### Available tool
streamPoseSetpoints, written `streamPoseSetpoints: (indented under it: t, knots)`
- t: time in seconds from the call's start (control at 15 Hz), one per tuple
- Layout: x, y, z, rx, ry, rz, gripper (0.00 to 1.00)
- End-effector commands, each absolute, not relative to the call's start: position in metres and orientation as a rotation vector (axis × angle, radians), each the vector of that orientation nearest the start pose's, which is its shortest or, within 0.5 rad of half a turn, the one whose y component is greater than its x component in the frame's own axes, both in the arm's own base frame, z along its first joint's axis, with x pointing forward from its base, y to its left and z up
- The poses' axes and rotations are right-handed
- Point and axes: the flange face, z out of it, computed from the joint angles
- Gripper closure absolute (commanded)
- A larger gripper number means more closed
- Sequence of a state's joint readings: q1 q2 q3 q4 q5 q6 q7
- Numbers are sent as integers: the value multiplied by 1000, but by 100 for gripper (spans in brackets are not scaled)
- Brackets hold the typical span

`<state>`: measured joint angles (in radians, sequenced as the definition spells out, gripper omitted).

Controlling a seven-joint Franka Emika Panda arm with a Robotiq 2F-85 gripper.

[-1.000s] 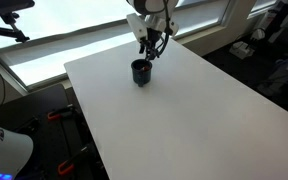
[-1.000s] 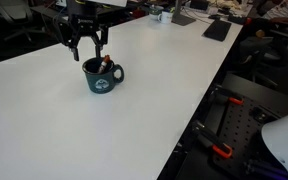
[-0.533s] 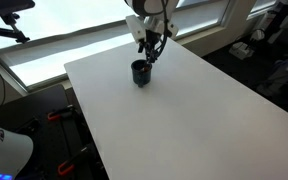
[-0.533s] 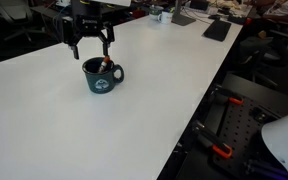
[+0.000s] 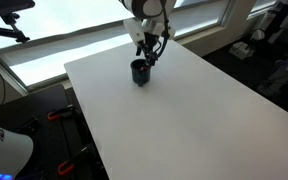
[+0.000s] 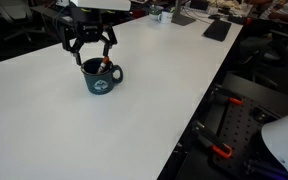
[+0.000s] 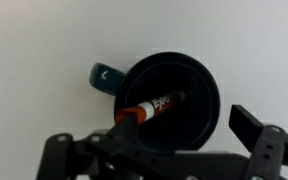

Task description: Move the marker to the table

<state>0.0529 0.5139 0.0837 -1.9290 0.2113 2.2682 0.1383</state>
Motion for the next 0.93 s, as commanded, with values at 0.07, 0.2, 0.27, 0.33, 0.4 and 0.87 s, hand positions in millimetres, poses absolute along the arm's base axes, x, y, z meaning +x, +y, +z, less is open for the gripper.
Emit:
streamPoseSetpoints:
  t: [0.07, 0.2, 0.27, 0.33, 0.4, 0.87]
  knots:
    - [593, 95, 181, -2990, 176, 356, 0]
    - [595, 90, 185, -2988, 192, 343, 0]
    - [595, 87, 185, -2985, 197, 344, 0]
    - [595, 85, 185, -2981, 196, 346, 0]
    - [596, 83, 185, -2977, 203, 348, 0]
    - [590, 79, 221, -2973, 233, 210, 0]
